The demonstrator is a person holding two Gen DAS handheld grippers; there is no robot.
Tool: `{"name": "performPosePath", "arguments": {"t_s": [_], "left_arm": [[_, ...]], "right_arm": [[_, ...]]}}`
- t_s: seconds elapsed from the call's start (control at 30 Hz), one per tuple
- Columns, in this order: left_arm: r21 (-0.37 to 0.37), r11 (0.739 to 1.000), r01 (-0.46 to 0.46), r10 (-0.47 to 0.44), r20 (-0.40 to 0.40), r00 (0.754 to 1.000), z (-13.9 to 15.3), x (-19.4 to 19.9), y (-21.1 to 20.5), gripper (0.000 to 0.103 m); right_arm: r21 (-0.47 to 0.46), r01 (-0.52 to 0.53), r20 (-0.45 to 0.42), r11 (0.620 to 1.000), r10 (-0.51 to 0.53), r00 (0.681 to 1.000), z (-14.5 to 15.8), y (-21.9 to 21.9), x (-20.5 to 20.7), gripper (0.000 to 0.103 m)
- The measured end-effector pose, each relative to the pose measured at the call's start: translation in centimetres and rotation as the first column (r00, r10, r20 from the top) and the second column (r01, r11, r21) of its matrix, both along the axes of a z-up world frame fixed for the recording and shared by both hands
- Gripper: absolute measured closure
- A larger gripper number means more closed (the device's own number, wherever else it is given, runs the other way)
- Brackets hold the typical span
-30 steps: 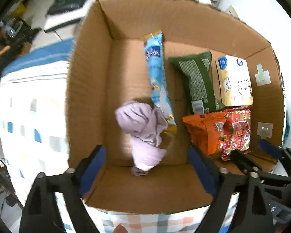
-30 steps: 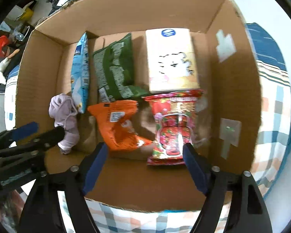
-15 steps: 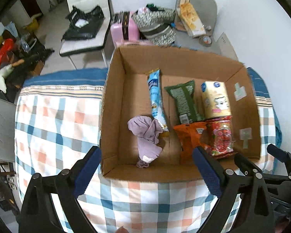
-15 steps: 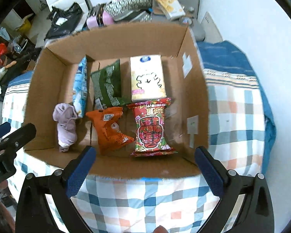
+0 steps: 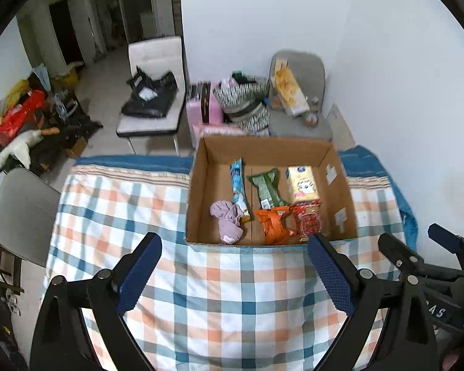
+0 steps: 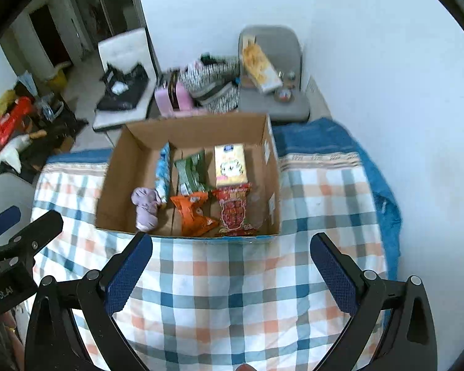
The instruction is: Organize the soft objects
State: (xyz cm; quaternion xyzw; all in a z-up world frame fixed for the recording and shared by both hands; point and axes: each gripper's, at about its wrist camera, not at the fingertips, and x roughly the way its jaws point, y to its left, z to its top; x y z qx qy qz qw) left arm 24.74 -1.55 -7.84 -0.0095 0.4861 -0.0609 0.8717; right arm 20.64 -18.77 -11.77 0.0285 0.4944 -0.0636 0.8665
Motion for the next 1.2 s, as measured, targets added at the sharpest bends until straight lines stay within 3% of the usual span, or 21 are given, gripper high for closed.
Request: {"name": "performPosePath", "arguments": {"t_s": [0.3,0.6,1.2], "left_arm": [[0.003,1.000,-0.007,0.006,0.115,0.993,6.5,-6.0,1.2,0.007],[0.000,1.000,-0.019,0.019,0.169,0.985,9.5,-9.3,1.8,0.007],[0.011,1.000,-0.026,0.024,0.146,0.989,9.2,-10.5,1.6,0.007]], "right_arm": [[-0.004,-0.001,0.140,1.000,0.001,0.990,7.8,0.1,-6.7,0.000],[0.019,-0.024,0.193,1.000,0.020,0.981,11.6,0.3,-11.2,0.000],[-0.002,-0.032,0.208,0.999,0.031,0.978,12.2,0.6,-12.2,0.000]]}}
